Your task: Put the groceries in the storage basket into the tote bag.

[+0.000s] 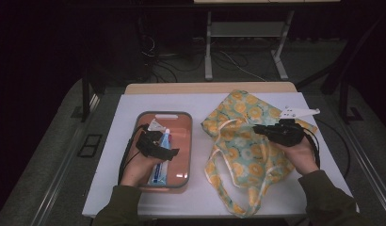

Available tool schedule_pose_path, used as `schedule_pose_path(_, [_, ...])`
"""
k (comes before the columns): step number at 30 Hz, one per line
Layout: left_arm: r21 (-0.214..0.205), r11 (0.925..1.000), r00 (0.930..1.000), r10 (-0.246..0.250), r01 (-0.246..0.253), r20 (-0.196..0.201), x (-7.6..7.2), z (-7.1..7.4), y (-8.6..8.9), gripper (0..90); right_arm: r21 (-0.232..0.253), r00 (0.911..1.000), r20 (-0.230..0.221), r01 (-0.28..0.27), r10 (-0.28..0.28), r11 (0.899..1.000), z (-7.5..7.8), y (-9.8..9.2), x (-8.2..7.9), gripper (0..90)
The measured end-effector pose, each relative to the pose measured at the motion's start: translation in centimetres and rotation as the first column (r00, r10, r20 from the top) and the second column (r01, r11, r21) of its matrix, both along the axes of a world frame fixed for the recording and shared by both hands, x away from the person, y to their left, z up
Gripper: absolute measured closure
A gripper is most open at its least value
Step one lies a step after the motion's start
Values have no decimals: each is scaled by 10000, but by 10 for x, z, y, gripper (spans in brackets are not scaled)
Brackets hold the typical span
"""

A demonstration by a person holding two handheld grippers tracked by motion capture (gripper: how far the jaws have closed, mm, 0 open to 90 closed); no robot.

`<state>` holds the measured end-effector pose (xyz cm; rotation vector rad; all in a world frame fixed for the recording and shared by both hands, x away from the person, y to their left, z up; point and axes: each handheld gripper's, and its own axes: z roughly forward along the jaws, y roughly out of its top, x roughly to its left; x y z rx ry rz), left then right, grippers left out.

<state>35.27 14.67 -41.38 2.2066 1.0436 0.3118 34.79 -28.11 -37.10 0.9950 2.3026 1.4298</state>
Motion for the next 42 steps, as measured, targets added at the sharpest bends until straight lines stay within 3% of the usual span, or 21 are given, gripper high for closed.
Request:
schedule_pose_path(3, [277, 9996, 9982, 61, -44, -604, 3, -5, -1, 38, 13, 10000, -16, 32, -32, 10000, -1, -1, 0, 896])
schedule_pose_path(5, [359, 9992, 9968, 172, -145, -778, 3, -6, -1, 45, 18, 10000, -5, 26, -26, 10000, -1, -1, -1, 897])
schedule_pose_path(9, [668, 9977, 9860, 245, -136, -1649, 5, -13, -3, 111, -18, 10000, 27, -21, 21, 10000, -1, -1, -1, 896])
schedule_pose_path(12, [1160, 9932, 9891, 226, -56, -1457, 3, -13, -5, 164, -54, 10000, 50, -45, 45, 10000, -1, 0, -2, 897])
schedule_pose_path(14, [1490, 9883, 9914, 514, -331, -1203, 2, -11, -6, 257, -59, 10000, 34, -49, 49, 10000, -1, 0, -2, 897])
schedule_pose_path(20, [1463, 9884, 9899, 595, -404, -1286, 0, -8, -5, 521, -106, 10000, 43, -80, 80, 9999, -2, 2, -2, 897])
schedule_pose_path(26, [1098, 9903, 9815, 1027, -856, -1614, 1, -3, -3, 685, -151, 9999, 68, -108, 110, 9998, -2, 2, -2, 897])
schedule_pose_path(31, [687, 9939, 9761, 980, -861, -1941, 2, 0, -1, 733, -162, 9999, 53, -112, 113, 9998, -3, 3, -2, 896])
schedule_pose_path(42, [-54, 9981, 9904, 597, -608, -1250, 1, 23, 3, 746, -121, 9999, 100, -99, 100, 9999, -3, 1, -2, 897])
